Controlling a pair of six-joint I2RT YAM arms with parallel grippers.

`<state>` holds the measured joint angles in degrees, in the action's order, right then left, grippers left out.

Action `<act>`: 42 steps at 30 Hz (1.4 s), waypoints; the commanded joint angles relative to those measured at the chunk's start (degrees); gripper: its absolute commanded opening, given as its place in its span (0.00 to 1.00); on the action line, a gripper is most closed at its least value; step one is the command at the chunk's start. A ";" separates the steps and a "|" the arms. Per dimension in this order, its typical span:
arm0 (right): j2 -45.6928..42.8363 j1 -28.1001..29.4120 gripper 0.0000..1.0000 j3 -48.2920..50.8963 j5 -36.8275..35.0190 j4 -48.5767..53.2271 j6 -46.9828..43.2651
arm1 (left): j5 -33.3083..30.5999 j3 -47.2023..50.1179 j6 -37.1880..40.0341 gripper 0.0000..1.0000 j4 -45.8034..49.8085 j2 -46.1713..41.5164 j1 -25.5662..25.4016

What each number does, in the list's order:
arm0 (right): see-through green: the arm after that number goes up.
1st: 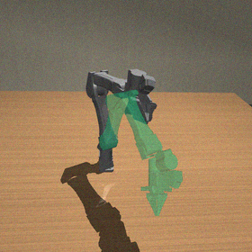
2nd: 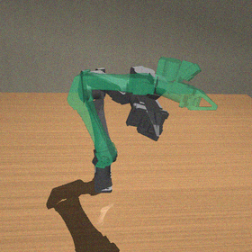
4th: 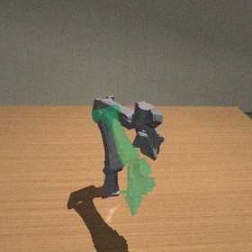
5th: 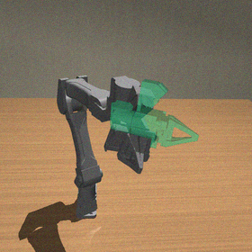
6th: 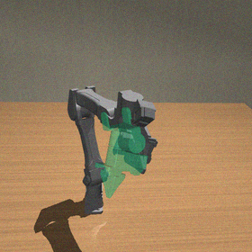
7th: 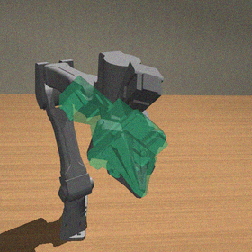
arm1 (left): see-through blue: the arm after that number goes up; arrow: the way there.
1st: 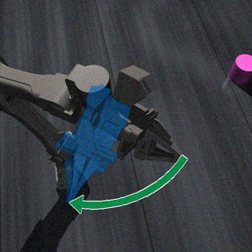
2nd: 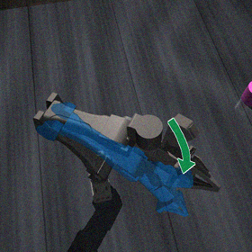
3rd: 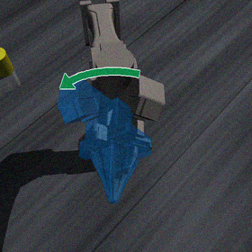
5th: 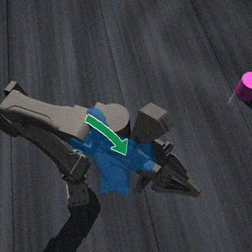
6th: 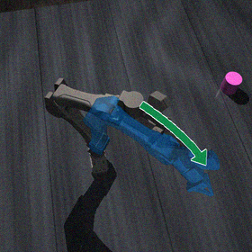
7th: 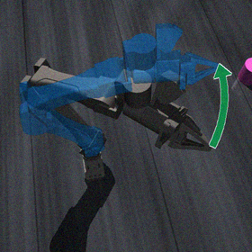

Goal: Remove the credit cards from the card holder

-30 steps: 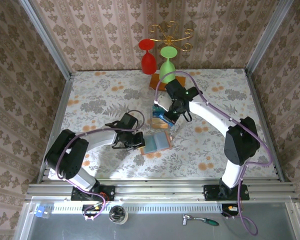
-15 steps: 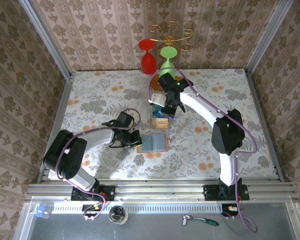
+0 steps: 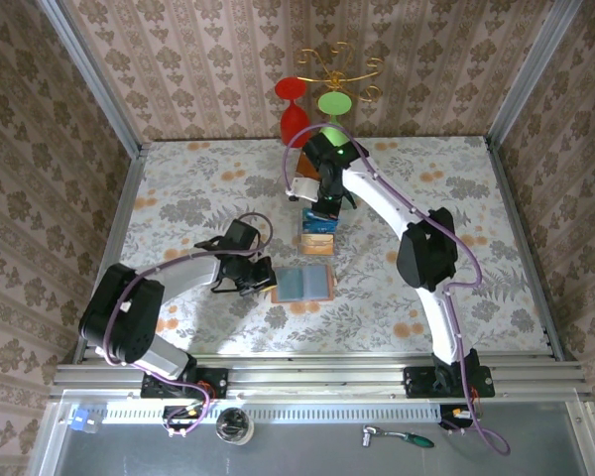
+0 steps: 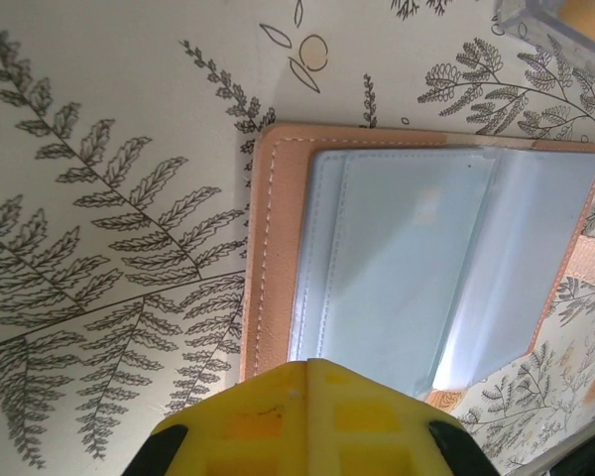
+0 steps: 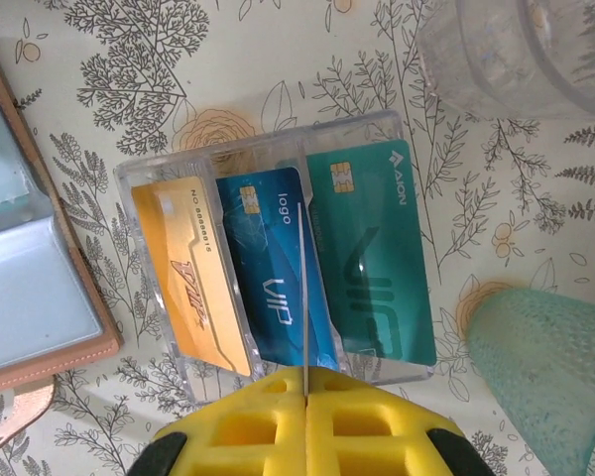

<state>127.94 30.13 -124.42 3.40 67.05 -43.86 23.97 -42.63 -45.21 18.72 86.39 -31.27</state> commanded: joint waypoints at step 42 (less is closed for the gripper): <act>-21.30 -0.09 0.29 31.71 7.10 -29.96 31.97 | -6.96 4.29 -6.03 0.03 3.93 -12.73 -1.06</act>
<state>109.14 30.04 -95.70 7.84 42.76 -22.22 17.93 -38.74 -49.91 22.33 74.87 -31.86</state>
